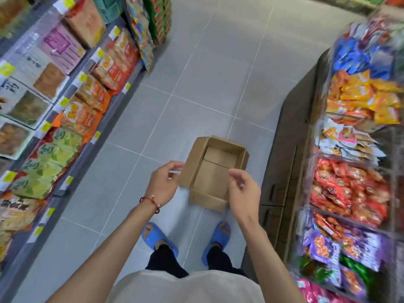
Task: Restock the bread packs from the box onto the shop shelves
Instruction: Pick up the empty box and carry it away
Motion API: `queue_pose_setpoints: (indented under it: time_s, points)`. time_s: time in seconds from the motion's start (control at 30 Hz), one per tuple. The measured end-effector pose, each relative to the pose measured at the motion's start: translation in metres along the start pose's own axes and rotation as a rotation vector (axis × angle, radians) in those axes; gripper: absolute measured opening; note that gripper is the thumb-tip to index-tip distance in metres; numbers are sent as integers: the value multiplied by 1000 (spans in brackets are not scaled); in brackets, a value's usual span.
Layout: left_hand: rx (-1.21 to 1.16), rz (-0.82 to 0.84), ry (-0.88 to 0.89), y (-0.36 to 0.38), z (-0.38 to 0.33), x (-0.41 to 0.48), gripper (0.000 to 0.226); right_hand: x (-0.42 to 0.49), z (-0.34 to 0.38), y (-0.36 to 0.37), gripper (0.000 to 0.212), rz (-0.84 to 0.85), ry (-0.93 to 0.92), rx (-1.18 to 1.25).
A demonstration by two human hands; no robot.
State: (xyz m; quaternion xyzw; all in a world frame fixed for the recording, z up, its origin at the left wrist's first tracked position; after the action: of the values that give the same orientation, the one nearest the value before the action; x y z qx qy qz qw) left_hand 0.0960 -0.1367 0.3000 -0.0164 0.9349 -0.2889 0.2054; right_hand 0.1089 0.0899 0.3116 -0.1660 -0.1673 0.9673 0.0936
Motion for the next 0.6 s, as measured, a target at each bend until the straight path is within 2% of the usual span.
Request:
queue_pose_setpoints:
  time_s: [0.13, 0.27, 0.47, 0.6]
  points:
    - [39, 37, -13, 52, -28, 21, 34, 36, -26, -50, 27, -59, 45, -16]
    - [76, 86, -69, 84, -31, 54, 33, 67, -51, -66, 25, -96, 100, -48]
    - [171, 165, -125, 119, 6, 137, 31, 121, -99, -30, 29, -86, 196, -101]
    - [238, 219, -161, 150, 58, 195, 32, 165, -154, 3, 30, -62, 226, -199]
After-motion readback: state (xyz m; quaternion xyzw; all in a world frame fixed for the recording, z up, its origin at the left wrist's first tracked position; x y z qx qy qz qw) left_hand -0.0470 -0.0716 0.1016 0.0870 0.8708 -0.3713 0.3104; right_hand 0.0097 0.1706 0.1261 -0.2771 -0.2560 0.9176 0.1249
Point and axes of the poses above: each hand's wrist, its own x-axis towards the middle knuckle, its own y-axis out of the palm, z = x × y, the point moved 3 cm from there along x, towards the middle knuckle, and after that the axes turned 6 degrees about x, right-handed, at the moved point
